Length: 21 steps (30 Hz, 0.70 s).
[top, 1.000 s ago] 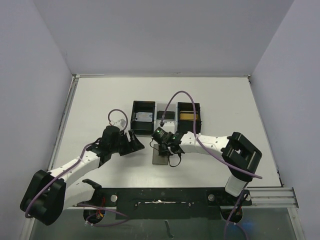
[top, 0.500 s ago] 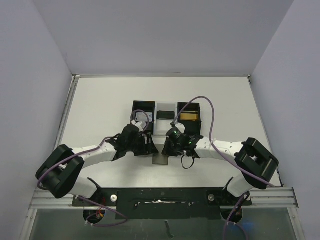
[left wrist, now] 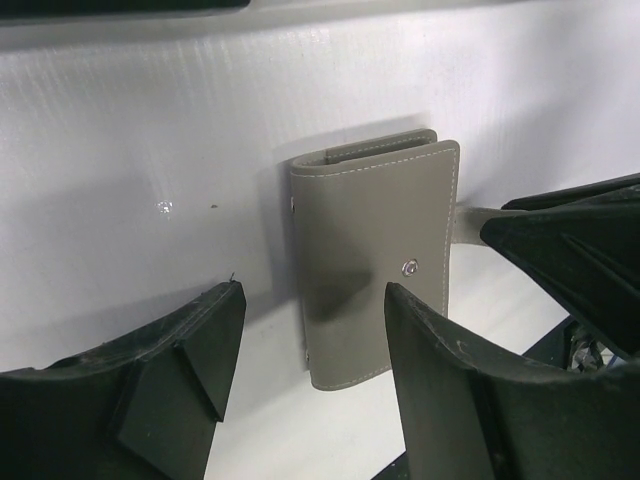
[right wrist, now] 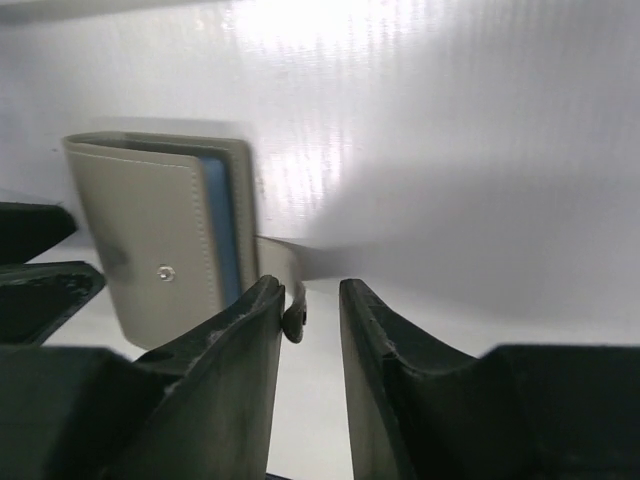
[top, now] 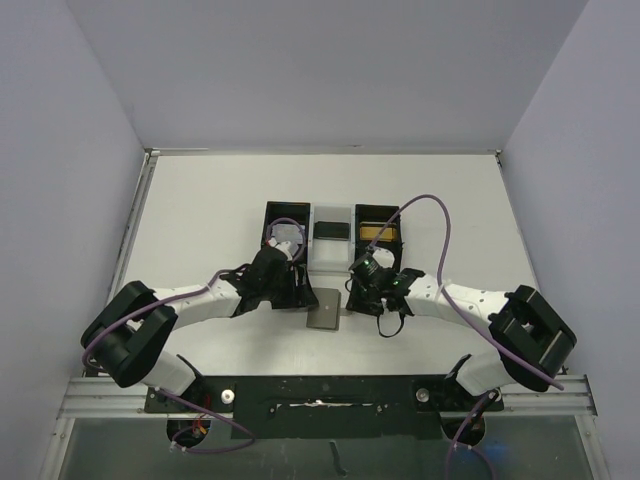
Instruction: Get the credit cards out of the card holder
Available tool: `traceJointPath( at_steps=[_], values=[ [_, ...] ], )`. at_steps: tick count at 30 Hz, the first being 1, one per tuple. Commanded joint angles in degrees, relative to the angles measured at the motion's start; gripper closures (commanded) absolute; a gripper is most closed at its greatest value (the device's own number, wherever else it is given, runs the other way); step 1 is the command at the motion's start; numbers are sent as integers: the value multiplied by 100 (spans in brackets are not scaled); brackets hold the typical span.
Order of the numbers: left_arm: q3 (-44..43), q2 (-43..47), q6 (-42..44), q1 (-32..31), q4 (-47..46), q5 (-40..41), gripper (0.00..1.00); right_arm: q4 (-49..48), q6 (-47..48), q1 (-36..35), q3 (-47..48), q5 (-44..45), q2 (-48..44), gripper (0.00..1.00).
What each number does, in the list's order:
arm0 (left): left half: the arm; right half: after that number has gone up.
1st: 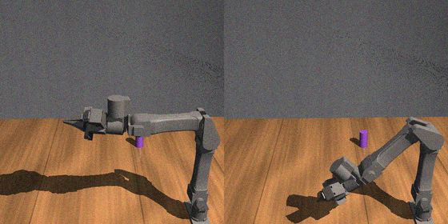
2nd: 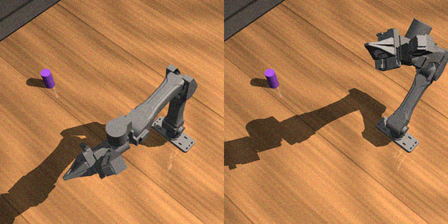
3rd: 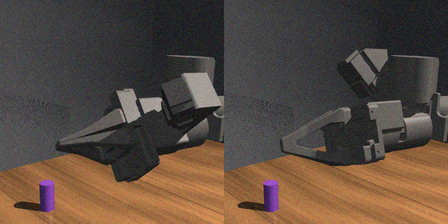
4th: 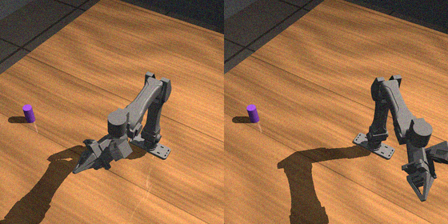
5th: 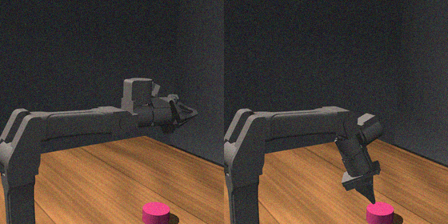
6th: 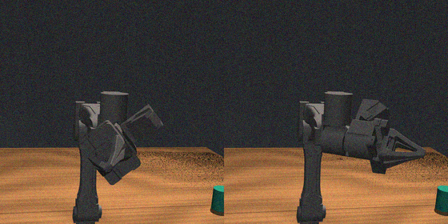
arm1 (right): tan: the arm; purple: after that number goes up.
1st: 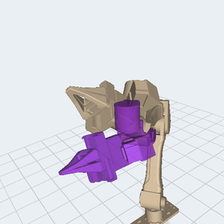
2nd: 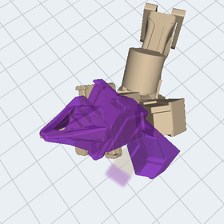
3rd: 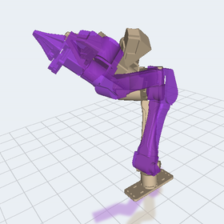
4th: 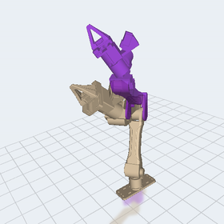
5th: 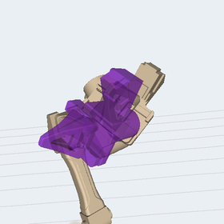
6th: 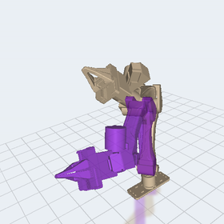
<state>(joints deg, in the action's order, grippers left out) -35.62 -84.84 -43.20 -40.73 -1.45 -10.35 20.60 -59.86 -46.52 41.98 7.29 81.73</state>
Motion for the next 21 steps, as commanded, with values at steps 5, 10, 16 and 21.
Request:
traceJointPath(
  at_steps=[5,10,16,21],
  values=[
    [-390,-78,284,-21,145,7,43,262,131,146,69,141,-223,68],
    [-437,-29,296,-23,171,-12,43,-294,301,414,-84,-463,-180,79],
    [-338,422,158,-14,214,299,42,-749,285,469,-234,-956,-362,95],
    [53,1247,-153,118,109,1052,38,-1217,435,463,-229,-1532,-923,100]
  ],
)
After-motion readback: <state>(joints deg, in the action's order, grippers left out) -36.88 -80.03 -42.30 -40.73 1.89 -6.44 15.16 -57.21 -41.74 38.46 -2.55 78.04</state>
